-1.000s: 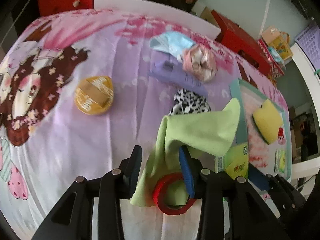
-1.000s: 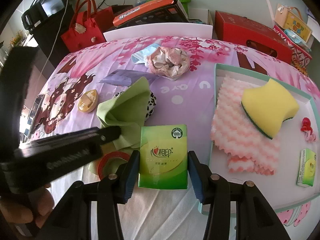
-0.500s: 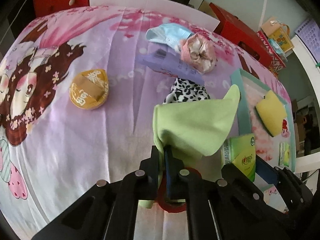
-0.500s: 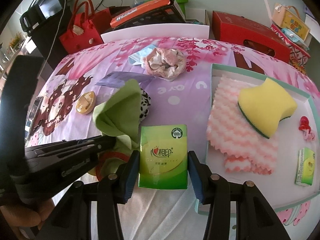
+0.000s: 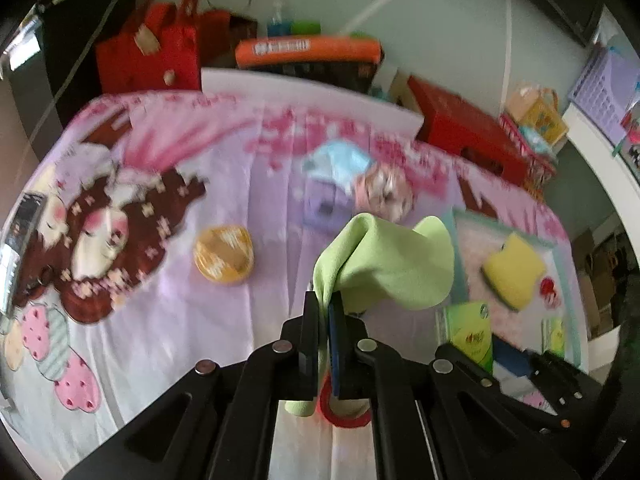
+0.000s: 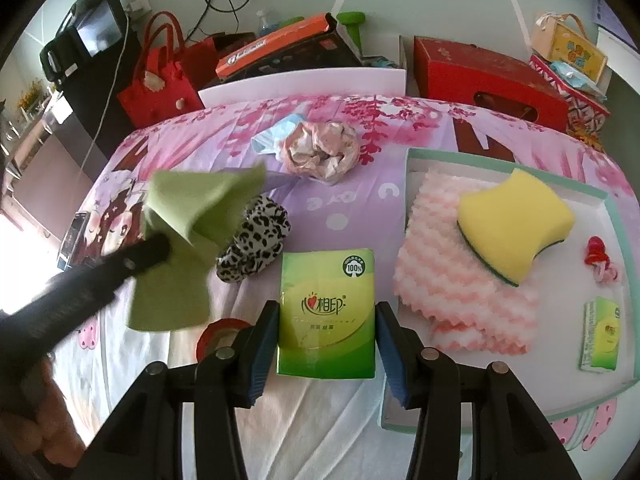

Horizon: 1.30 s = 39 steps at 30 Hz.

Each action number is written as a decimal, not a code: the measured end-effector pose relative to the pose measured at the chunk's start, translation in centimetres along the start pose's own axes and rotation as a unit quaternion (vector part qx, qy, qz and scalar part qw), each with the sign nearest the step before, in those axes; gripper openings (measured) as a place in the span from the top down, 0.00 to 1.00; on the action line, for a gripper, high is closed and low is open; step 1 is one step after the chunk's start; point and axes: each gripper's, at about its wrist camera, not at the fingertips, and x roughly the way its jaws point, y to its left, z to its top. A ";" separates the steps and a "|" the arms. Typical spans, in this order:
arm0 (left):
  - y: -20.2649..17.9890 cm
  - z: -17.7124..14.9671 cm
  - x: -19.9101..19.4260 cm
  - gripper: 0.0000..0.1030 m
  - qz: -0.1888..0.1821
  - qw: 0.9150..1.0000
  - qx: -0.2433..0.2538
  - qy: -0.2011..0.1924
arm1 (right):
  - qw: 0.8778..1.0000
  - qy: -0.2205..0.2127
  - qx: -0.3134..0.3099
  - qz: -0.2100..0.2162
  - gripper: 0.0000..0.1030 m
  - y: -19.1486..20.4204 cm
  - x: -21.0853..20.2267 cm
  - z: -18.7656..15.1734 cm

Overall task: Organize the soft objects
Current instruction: 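Lift the cloth with the left gripper while the right gripper carries the tissue pack toward the tray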

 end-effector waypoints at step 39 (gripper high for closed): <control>-15.8 -2.6 -1.4 0.96 -0.100 0.970 0.198 -0.104 | 0.962 -0.078 0.220 -0.139 0.51 -18.6 -6.8 -1.3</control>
